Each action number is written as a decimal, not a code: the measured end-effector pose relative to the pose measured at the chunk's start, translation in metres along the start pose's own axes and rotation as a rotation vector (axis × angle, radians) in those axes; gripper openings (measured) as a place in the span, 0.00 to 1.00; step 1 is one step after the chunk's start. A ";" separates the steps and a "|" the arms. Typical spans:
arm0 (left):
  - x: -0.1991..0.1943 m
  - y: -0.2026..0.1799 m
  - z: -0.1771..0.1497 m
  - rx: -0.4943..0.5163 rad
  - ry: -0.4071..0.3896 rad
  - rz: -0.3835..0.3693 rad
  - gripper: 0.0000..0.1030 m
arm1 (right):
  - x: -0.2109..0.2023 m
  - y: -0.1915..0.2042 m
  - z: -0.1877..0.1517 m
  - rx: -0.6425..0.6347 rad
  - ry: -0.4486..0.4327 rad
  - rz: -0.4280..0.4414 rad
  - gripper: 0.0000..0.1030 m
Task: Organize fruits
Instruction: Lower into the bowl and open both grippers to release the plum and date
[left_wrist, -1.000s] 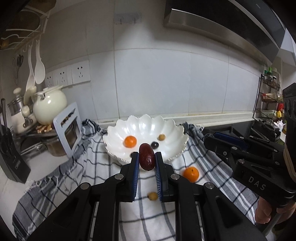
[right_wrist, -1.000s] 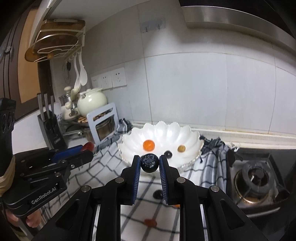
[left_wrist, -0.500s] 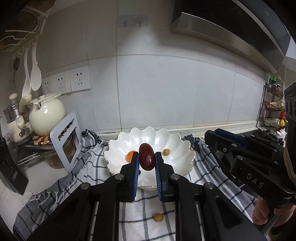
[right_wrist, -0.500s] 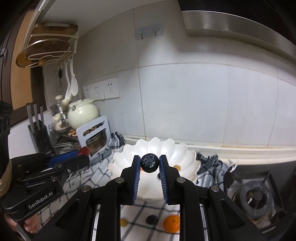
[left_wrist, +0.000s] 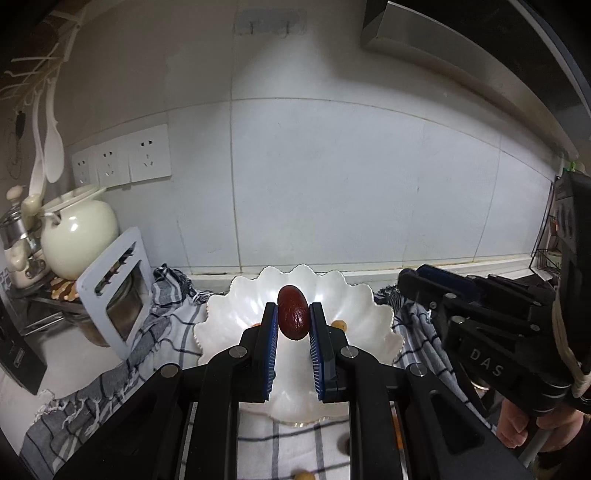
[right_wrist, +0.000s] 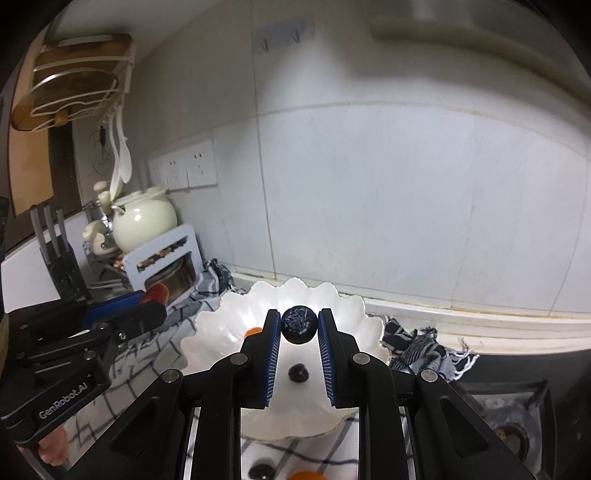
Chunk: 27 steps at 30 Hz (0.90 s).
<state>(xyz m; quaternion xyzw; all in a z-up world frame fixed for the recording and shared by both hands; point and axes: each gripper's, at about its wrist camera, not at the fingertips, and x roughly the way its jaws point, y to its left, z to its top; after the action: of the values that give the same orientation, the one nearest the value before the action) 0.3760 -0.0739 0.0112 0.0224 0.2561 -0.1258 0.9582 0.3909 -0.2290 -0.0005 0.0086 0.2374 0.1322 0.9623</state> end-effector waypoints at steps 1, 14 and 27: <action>0.006 0.000 0.002 -0.002 0.004 -0.001 0.17 | 0.005 -0.002 0.001 0.002 0.005 0.004 0.22; 0.090 0.012 0.023 -0.028 0.138 0.005 0.17 | 0.091 -0.027 0.015 -0.006 0.172 0.025 0.22; 0.175 0.021 0.019 -0.039 0.302 0.008 0.17 | 0.153 -0.042 0.010 0.005 0.330 0.041 0.22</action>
<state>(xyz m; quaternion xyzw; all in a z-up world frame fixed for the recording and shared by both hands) 0.5365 -0.0958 -0.0596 0.0236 0.3995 -0.1124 0.9095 0.5365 -0.2296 -0.0650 -0.0061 0.3921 0.1510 0.9074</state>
